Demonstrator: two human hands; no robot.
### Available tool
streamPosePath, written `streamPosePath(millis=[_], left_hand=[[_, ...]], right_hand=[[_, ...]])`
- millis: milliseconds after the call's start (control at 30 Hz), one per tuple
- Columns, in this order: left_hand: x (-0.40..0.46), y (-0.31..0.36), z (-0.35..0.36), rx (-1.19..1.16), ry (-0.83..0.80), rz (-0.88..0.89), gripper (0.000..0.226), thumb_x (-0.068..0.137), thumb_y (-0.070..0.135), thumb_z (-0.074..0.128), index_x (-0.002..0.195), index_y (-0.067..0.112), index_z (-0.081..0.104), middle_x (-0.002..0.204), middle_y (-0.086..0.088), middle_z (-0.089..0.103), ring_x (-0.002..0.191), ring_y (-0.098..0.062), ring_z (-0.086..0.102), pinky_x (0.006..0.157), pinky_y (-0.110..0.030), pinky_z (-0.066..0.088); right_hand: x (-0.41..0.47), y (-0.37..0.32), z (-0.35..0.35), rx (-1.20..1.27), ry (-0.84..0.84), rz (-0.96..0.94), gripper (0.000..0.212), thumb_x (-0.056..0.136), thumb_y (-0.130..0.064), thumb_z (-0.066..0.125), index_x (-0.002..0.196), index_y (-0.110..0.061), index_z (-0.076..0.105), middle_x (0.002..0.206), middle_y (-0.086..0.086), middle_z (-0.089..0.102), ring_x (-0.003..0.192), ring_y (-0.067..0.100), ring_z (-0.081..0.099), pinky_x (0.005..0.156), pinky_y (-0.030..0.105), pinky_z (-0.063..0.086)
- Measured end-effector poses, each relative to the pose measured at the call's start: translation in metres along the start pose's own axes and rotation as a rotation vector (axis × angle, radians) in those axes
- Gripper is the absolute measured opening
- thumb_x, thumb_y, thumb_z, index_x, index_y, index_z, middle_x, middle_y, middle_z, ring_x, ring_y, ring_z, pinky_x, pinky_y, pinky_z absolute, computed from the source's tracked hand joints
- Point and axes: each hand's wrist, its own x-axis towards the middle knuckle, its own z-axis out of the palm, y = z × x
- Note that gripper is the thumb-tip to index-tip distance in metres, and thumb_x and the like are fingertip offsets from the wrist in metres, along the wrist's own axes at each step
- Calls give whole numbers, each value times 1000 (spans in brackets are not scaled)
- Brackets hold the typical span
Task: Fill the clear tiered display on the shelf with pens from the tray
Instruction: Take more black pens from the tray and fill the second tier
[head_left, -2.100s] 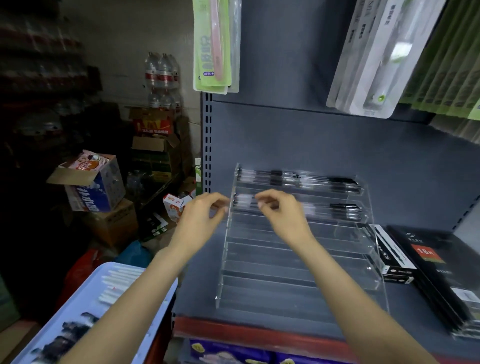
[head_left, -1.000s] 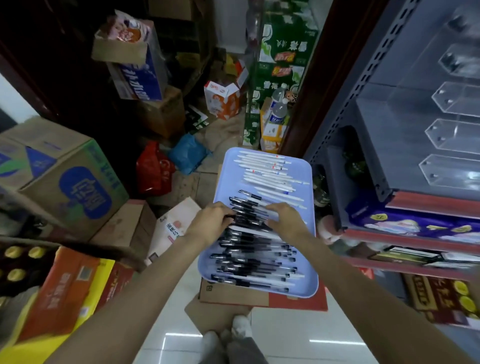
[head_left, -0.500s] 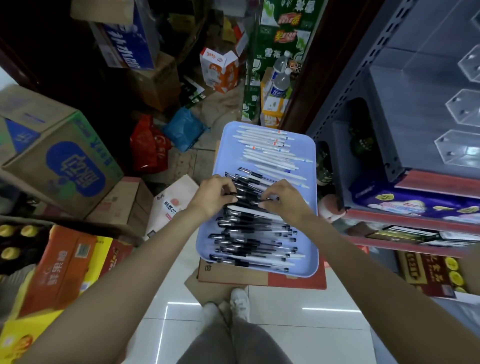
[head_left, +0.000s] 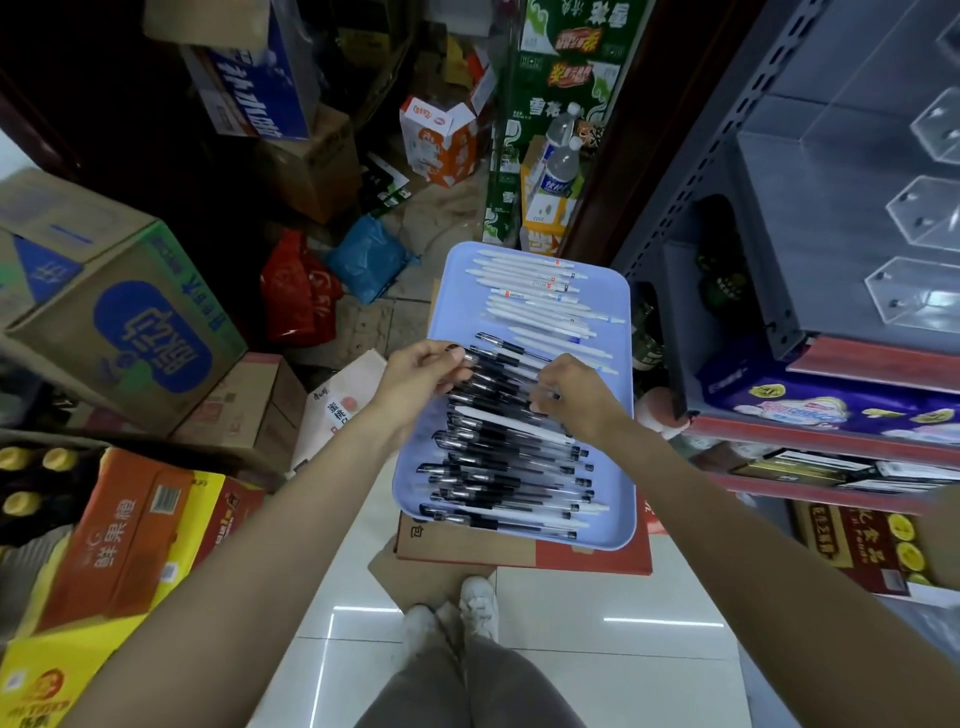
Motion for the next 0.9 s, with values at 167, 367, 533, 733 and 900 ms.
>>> streamPosePath(millis=[167,367,533,733,900], left_hand=[[-4,17,-5,-191,10,-16,9,95,14,51,88,12,55,91,-3,67,86,-11,68,78,-22,53],[-12,67,18,-223,67,115,12,99,14,44,92,13,54,94,-4,64,84,-13,67,84,-31,53],[-27,110,70,41,-67,313,25,100,14,39,122,12,53,85,-1,58,62,-5,66,71,-28,56],[-39,145,174,596,-215,650,32,97,25,46,129,18,49,84,6,59,83,-11,61,74,-29,49],[-44,157,279,804,-302,832,20,84,35,65,92,16,65,79,8,64,74,-7,59,68,-25,43]], right_hand=[[-9,-2,-23,140,78,53,15,96,-11,47,90,0,56,105,16,65,96,33,60,72,36,47],[-30,-10,-67,368,263,30,27,95,-1,44,120,-7,51,91,10,61,87,28,59,71,34,50],[-46,-4,-110,534,407,-71,34,95,-8,51,127,-19,51,71,0,53,76,19,58,72,31,48],[-84,33,-178,857,539,-193,38,90,0,54,112,-31,49,64,3,52,67,16,56,66,29,51],[-122,116,-242,1065,760,-243,29,88,-1,59,101,-18,40,66,1,63,58,7,62,58,19,52]])
